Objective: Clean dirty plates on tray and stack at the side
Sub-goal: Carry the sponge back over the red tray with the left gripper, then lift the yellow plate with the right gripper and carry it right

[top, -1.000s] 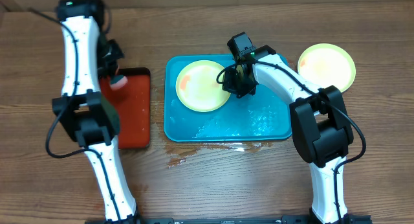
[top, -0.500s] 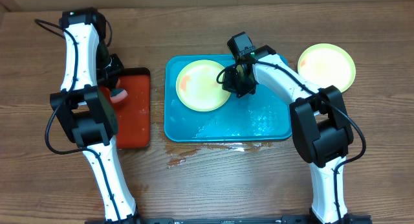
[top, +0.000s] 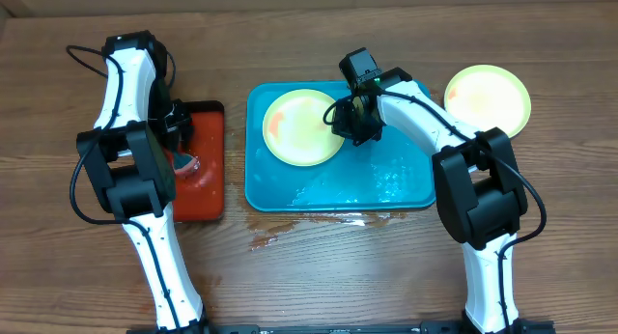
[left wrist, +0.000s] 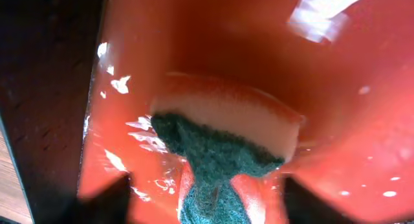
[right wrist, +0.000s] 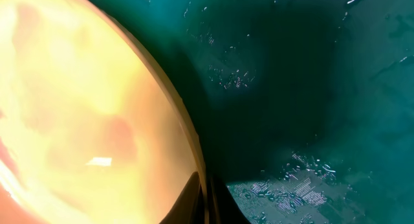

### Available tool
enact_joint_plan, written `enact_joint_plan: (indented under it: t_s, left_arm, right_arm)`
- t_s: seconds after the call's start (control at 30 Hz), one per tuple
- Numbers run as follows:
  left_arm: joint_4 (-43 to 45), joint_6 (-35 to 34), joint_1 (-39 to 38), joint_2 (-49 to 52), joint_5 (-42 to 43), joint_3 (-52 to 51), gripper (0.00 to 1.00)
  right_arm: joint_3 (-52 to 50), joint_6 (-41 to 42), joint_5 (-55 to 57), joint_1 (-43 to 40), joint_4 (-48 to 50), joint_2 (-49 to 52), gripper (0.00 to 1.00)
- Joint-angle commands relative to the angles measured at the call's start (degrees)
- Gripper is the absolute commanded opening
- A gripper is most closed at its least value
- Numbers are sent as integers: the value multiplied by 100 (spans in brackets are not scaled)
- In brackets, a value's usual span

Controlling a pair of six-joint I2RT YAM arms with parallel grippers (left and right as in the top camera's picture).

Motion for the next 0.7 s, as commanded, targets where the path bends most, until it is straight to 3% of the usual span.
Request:
enact_joint_plan:
  t_s: [0.0, 0.27, 0.4, 0.57, 0.67]
  left_arm:
    - [-133, 138, -33, -120, -15, 256, 100]
    - [-715, 157, -33, -177, -11, 1322, 99]
    - [-678, 221, -44, -256, 42, 1438, 84]
    - [-566, 479, -26, -529, 308, 1447, 89]
    - [-319, 472, 37, -1014, 363, 1447, 93]
  right_arm:
    - [-35, -20, 199, -39, 2, 15, 4]
    - [-35, -20, 201, -39, 0, 15, 4]
    - [-35, -22, 201, -39, 20, 15, 4]
    - [7, -72, 127, -39, -44, -7, 4]
    - [155, -544, 92, -35, -151, -146, 4]
